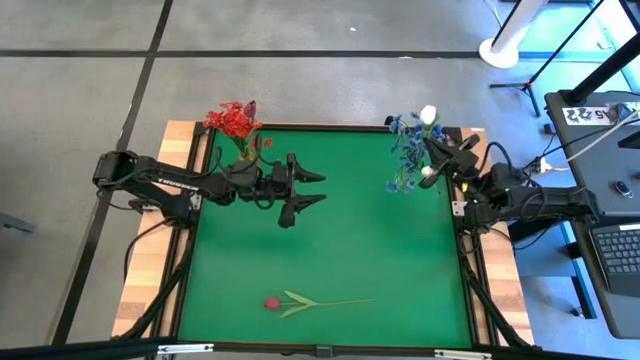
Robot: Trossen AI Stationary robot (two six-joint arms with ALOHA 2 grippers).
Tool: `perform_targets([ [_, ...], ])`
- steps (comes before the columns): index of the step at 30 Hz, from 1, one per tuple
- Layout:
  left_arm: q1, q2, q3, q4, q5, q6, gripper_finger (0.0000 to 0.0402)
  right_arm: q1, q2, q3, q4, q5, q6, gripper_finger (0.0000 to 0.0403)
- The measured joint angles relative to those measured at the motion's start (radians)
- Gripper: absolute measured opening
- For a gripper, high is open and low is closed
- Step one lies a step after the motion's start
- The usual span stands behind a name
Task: Sort flowers into vase by color
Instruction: Put the white flower into the transparent vase
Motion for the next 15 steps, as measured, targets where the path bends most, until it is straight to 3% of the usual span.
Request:
perform_targets([
  [8, 0.0, 0.0, 0.0, -0.023, 0.0, 0.0, 0.0234, 0.0, -0.002, -0.005, 0.168, -0.029, -0.122, 0.0001],
  [15, 0.0, 0.0, 0.0, -0.027, 0.0, 0.0, 0.0234, 0.0, -0.002, -0.005, 0.205, -0.045, -0.208, 0.0001],
])
